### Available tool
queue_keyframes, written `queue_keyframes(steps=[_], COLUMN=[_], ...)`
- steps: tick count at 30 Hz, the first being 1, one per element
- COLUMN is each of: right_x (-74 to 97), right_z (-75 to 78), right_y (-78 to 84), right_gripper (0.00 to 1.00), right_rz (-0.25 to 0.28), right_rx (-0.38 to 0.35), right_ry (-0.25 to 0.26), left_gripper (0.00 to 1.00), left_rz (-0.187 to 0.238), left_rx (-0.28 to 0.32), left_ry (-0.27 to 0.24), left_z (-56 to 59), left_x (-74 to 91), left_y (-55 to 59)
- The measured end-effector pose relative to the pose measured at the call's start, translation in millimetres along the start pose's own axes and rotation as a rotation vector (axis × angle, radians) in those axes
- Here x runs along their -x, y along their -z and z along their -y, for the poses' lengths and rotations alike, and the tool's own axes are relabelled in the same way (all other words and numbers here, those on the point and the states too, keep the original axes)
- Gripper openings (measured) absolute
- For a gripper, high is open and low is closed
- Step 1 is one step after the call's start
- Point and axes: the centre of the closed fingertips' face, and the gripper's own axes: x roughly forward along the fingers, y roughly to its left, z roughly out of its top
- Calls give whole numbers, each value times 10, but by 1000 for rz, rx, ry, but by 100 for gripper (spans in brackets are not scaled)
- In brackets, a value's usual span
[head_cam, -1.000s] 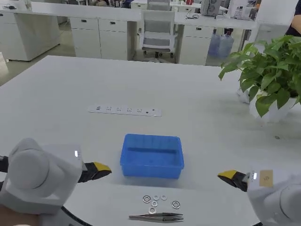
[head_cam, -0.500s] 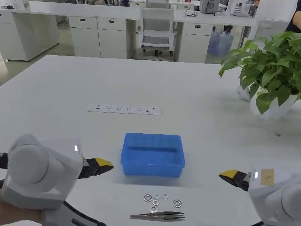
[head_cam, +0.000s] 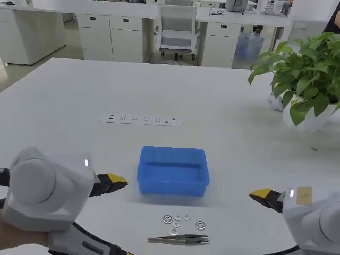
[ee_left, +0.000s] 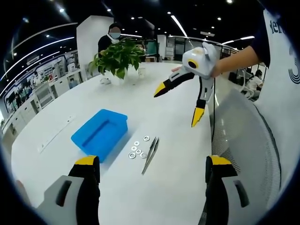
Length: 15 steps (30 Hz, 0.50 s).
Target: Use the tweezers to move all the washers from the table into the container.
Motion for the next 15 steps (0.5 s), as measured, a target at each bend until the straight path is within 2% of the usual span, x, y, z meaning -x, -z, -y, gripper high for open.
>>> queue_keyframes(steps=[6,15], right_x=[0,-5], right_z=[-25,-17], right_y=[-16,-18], right_gripper=[89,88], right_rz=[8,3], right_rx=[-10,-6], right_ry=[-9,-7], left_gripper=[99,99], left_rz=[-8,6], left_rx=[5,16], left_ry=[-13,-28], left_z=[-32,-81], left_x=[21,32], left_y=[34,4])
